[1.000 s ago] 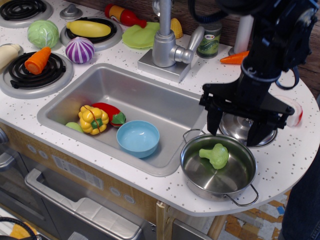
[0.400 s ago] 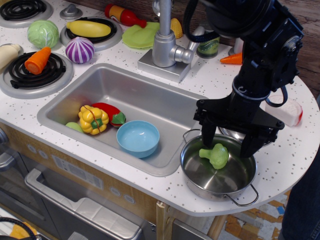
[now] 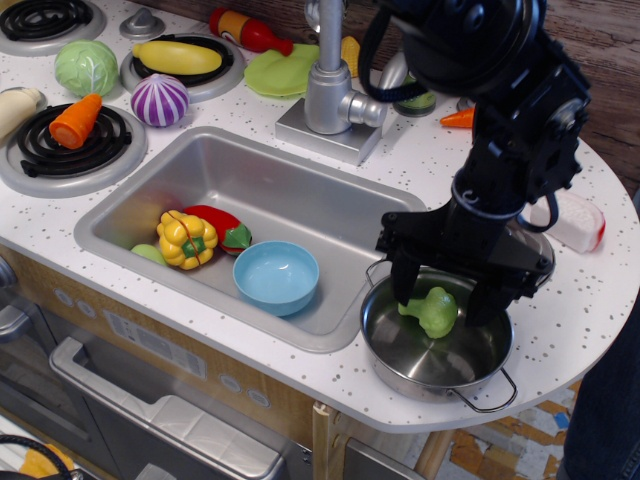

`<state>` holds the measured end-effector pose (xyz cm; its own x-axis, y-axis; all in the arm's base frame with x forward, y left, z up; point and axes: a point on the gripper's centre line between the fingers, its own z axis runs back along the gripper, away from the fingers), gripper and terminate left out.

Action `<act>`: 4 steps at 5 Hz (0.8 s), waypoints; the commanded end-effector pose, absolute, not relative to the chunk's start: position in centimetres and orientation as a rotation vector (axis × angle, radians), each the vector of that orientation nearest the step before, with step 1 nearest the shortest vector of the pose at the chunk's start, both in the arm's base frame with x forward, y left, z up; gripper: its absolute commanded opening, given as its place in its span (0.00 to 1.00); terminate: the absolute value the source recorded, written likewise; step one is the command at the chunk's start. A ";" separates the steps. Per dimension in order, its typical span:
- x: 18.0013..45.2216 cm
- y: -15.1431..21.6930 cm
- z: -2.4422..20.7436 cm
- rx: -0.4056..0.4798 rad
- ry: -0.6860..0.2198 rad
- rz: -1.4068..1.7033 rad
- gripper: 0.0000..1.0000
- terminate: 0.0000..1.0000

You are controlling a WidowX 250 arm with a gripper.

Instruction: Take broccoli out of pan

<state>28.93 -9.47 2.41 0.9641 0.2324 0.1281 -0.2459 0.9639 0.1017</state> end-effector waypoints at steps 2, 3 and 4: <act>29.5 -8.7 1.0 0.090 -0.183 0.293 1.00 0.00; 29.6 -8.9 0.6 0.067 -0.165 0.334 1.00 0.00; 29.5 -9.3 1.2 0.076 -0.152 0.349 0.00 0.00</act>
